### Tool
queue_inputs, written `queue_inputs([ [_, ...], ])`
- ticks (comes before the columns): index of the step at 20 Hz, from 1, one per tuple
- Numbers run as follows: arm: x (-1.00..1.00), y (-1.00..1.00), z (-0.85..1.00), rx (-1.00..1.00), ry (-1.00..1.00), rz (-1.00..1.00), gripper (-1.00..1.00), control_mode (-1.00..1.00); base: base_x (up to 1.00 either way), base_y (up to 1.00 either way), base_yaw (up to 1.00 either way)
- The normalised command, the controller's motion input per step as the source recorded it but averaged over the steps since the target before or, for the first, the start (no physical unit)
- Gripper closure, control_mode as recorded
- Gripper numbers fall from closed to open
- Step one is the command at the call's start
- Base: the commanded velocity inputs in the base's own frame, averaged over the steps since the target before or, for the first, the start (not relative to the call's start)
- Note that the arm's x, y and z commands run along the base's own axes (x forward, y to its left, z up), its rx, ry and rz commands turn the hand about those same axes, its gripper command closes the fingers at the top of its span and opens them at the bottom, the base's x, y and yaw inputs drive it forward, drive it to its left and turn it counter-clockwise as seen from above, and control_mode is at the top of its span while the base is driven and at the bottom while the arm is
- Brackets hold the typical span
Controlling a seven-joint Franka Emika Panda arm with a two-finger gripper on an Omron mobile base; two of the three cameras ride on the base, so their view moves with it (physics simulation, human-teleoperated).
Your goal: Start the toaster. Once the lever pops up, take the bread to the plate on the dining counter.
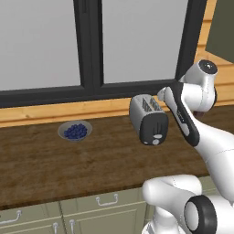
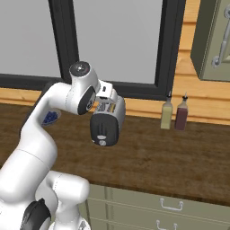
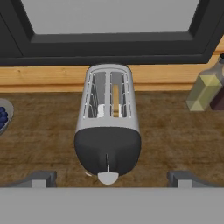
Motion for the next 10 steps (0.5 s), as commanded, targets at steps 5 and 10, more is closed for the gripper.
queue_inputs([
  [5, 0.00, 0.00, 0.00, 0.00, 0.00, 0.00, -1.00, -1.00, 0.00, 0.00, 0.00],
  [10, 0.00, 0.00, 0.00, 0.00, 0.00, 0.00, -1.00, -1.00, 0.00, 0.00, 0.00],
])
